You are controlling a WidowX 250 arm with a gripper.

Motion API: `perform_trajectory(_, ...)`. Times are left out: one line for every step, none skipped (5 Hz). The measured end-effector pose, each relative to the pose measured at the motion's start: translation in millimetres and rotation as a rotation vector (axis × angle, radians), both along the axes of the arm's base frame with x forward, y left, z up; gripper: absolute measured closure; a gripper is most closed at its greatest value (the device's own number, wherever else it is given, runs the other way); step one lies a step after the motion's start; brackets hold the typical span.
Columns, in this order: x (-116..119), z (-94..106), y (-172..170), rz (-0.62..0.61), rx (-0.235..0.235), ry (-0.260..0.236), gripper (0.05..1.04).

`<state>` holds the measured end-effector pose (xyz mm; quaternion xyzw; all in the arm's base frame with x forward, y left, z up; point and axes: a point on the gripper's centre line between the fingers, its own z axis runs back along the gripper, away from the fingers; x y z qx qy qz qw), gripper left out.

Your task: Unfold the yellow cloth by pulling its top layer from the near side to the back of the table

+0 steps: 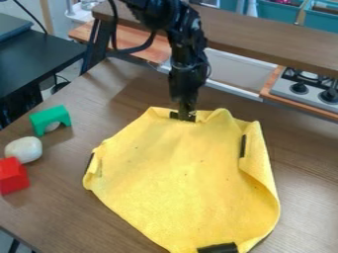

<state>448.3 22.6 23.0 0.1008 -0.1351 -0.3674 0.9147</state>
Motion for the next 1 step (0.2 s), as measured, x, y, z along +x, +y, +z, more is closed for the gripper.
perform_trajectory(-8.0,13.0,-10.7,-0.039,-0.057,-0.006,0.083)
